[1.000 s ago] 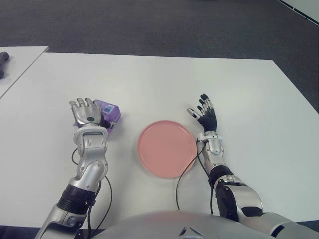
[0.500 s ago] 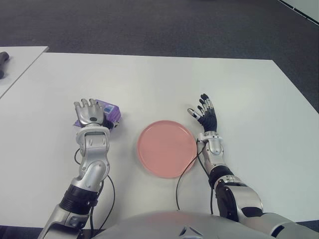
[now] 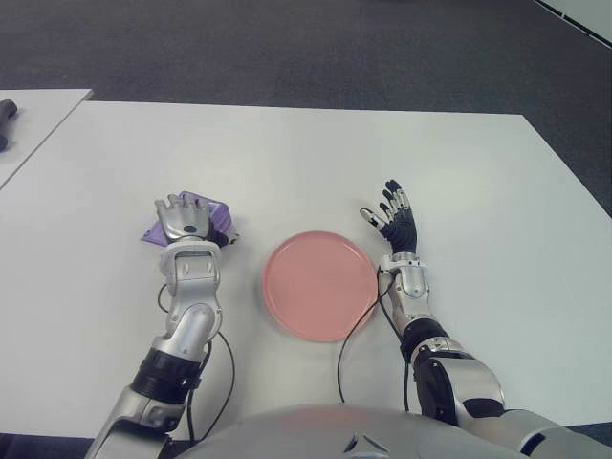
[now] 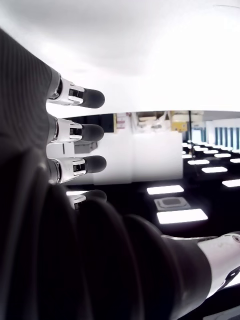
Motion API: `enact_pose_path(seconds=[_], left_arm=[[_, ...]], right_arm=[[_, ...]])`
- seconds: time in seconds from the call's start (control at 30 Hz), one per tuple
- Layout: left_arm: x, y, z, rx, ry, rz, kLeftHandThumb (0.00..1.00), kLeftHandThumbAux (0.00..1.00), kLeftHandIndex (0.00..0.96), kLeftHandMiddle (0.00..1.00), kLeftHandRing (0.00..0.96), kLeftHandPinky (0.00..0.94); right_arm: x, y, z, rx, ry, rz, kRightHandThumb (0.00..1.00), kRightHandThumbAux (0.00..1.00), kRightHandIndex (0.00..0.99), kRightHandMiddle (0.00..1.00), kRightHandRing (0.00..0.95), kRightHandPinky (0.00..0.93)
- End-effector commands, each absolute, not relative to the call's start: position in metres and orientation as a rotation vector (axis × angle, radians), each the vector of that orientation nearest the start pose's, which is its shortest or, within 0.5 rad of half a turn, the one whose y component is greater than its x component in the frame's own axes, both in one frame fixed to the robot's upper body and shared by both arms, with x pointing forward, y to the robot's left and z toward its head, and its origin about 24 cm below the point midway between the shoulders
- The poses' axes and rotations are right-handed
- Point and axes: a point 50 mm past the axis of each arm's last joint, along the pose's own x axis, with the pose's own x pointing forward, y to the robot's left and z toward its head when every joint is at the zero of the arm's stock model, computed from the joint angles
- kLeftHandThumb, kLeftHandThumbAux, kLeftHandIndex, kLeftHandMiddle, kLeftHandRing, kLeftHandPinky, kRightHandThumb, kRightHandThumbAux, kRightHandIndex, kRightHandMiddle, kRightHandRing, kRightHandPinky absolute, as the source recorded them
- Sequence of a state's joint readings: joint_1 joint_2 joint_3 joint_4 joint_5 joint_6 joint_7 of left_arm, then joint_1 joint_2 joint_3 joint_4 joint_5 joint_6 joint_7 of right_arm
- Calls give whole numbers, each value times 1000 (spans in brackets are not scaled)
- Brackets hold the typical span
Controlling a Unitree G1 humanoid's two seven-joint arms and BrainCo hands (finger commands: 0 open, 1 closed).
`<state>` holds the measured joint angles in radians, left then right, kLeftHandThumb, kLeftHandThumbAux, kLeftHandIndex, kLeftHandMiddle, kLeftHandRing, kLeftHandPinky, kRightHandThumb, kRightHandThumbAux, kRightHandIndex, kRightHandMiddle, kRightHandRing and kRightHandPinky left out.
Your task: Put the tissue paper into the plate.
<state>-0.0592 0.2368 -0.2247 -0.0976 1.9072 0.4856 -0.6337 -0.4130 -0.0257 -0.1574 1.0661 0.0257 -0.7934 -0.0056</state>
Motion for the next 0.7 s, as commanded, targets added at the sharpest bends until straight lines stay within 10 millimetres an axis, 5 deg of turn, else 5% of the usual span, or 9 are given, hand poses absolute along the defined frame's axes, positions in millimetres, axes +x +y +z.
enact_pose_path(seconds=[0.03, 0.23, 0.7], left_arm=[[251, 189, 39, 1927, 625, 37, 0, 177, 0, 0, 0, 0], [252, 198, 10, 1929, 624, 50, 0, 172, 0, 0, 0, 0], [260, 196, 6, 2012, 629, 78, 0, 194, 0, 0, 0, 0]], right_arm=[[274, -163, -32, 41, -22, -92, 80, 783, 6, 0, 0, 18], [274, -163, -32, 41, -21, -93, 80, 783, 6, 0, 0, 18], [275, -167, -32, 40, -22, -95, 80, 783, 6, 0, 0, 18]])
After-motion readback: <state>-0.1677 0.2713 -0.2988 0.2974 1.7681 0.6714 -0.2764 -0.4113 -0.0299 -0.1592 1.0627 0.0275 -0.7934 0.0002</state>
